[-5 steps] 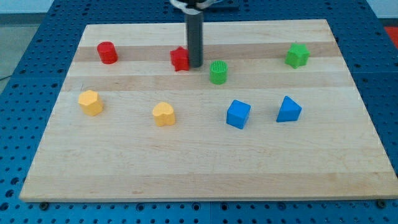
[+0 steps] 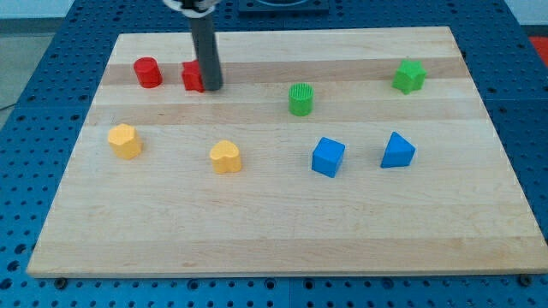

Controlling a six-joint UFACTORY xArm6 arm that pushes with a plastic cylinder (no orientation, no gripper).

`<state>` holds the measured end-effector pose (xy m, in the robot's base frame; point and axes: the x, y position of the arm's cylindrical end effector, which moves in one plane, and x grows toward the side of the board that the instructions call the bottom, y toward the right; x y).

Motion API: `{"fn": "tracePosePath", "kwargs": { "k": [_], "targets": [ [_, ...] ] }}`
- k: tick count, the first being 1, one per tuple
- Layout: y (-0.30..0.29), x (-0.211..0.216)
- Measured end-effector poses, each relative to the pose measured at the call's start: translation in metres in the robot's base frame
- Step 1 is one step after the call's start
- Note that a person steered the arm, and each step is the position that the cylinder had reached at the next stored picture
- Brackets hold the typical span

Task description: Push the red star into the red circle

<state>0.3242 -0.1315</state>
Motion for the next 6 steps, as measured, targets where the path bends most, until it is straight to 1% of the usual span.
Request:
{"fn": "tracePosePath", "kwargs": {
  "k": [1, 3, 4, 6],
  "targets": [
    [-0.015, 0.0],
    [0.005, 0.002],
    [0.017, -0.009],
    [-0.016, -0.014]
  ]
}}
